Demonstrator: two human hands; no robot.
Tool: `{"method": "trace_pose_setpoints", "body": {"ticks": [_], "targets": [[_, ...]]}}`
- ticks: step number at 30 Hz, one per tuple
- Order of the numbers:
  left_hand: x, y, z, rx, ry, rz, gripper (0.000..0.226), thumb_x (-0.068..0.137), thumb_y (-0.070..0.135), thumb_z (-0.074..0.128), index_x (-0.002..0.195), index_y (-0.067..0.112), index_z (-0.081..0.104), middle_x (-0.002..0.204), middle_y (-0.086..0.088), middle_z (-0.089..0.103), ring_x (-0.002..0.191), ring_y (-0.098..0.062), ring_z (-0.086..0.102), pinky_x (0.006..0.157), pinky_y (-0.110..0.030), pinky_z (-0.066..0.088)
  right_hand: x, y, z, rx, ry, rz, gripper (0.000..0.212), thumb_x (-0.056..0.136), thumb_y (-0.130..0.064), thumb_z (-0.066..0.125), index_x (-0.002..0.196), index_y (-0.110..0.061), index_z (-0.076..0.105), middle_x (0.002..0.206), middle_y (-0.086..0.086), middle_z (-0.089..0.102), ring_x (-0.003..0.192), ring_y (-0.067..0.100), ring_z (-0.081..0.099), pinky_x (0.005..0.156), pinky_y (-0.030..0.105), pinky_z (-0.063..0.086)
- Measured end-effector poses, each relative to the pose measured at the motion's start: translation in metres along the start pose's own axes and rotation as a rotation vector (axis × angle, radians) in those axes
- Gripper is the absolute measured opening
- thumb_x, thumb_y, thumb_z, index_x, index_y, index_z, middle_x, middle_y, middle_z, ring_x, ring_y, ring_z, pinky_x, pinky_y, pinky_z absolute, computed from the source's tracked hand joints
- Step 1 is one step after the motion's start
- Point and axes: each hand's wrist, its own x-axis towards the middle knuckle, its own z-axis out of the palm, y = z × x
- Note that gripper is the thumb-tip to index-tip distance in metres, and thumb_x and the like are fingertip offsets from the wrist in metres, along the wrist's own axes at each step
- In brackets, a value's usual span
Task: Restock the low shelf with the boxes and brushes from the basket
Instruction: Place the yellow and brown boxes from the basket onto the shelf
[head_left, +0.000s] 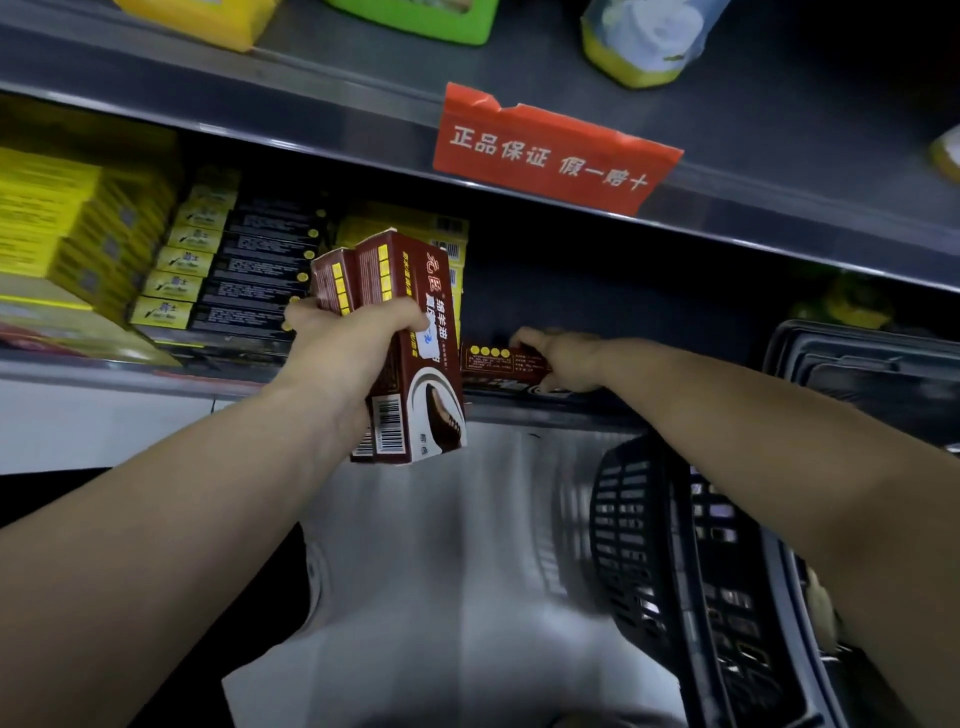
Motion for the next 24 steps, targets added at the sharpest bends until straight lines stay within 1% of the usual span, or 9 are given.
{"method": "trace_pose_setpoints", "body": {"ticks": [5,11,15,17,18,19,20,22,24], "targets": [[0.002,-0.005,0.004,0.009,0.009,0.017,0.066,0.067,0.012,0.074,0.118,0.02,0.032,0.092,-0.007,0.063,0.071,-0.022,0.066,0.054,-0.03,0.047,-0.001,0.003,0.006,0.054,0.022,-0.026,0.066,0.086,-0.014,0.062,0.138,-0.034,0.028,0.133,0.008,0.042,0.112,0.025,0.047,0.083,0.031,0.038],[0.002,-0.007,0.01,0.015,-0.004,0.012,0.068,0.067,0.015,0.075,0.12,0.02,0.032,0.095,-0.007,0.062,0.073,-0.022,0.065,0.054,-0.03,0.046,-0.003,0.0,0.004,0.081,0.022,-0.036,0.066,0.087,-0.013,0.063,0.14,-0.032,0.028,0.133,0.007,0.043,0.112,0.025,0.048,0.086,0.033,0.042],[0.002,-0.007,0.013,0.011,0.005,0.004,0.071,0.067,0.016,0.075,0.124,0.018,0.034,0.093,-0.006,0.063,0.071,-0.021,0.065,0.053,-0.028,0.046,-0.01,-0.007,-0.001,0.042,-0.018,0.018,0.066,0.088,-0.017,0.062,0.142,-0.028,0.027,0.138,0.008,0.042,0.117,0.025,0.048,0.092,0.035,0.043],[0.001,-0.007,0.014,0.003,0.016,-0.009,0.072,0.067,0.017,0.075,0.126,0.018,0.035,0.091,-0.005,0.064,0.071,-0.02,0.065,0.054,-0.028,0.045,-0.018,-0.016,-0.015,0.045,0.079,0.027,0.055,0.091,-0.019,0.056,0.141,-0.022,0.035,0.14,0.007,0.043,0.121,0.024,0.048,0.095,0.031,0.04],[0.0,-0.007,0.015,-0.005,0.015,-0.019,0.071,0.067,0.018,0.075,0.126,0.019,0.035,0.091,-0.005,0.064,0.071,-0.02,0.064,0.054,-0.028,0.044,-0.024,-0.02,-0.024,0.151,0.165,0.017,0.045,0.092,-0.018,0.052,0.136,-0.019,0.044,0.139,0.006,0.047,0.122,0.022,0.048,0.096,0.028,0.039],[-0.001,-0.007,0.015,-0.013,0.008,-0.029,0.07,0.068,0.018,0.075,0.126,0.019,0.035,0.092,-0.005,0.065,0.072,-0.02,0.065,0.054,-0.028,0.044,-0.032,-0.026,-0.033,0.352,0.218,0.001,0.035,0.094,-0.018,0.048,0.128,-0.016,0.054,0.134,0.005,0.053,0.121,0.02,0.05,0.097,0.027,0.038],[-0.002,-0.006,0.016,-0.021,-0.004,-0.039,0.069,0.068,0.019,0.075,0.125,0.019,0.036,0.094,-0.006,0.066,0.073,-0.02,0.065,0.054,-0.027,0.044,-0.042,-0.033,-0.04,0.617,0.197,-0.022,0.029,0.094,-0.021,0.046,0.118,-0.015,0.062,0.126,0.002,0.061,0.118,0.018,0.054,0.098,0.029,0.039],[-0.005,-0.006,0.018,-0.035,-0.037,-0.048,0.066,0.069,0.02,0.076,0.123,0.018,0.038,0.095,-0.006,0.068,0.07,-0.018,0.068,0.053,-0.026,0.046,-0.067,-0.048,-0.046,1.083,-0.009,-0.094,0.026,0.093,-0.034,0.049,0.102,-0.018,0.067,0.107,-0.001,0.071,0.106,0.016,0.062,0.095,0.034,0.045],[-0.01,-0.005,0.02,-0.068,-0.087,-0.048,0.064,0.07,0.023,0.078,0.122,0.018,0.04,0.092,-0.004,0.069,0.06,-0.013,0.07,0.047,-0.023,0.049,-0.086,-0.058,-0.043,1.23,-0.124,-0.184,0.033,0.081,-0.044,0.06,0.103,-0.02,0.065,0.1,0.0,0.073,0.098,0.017,0.067,0.085,0.032,0.054]]}}
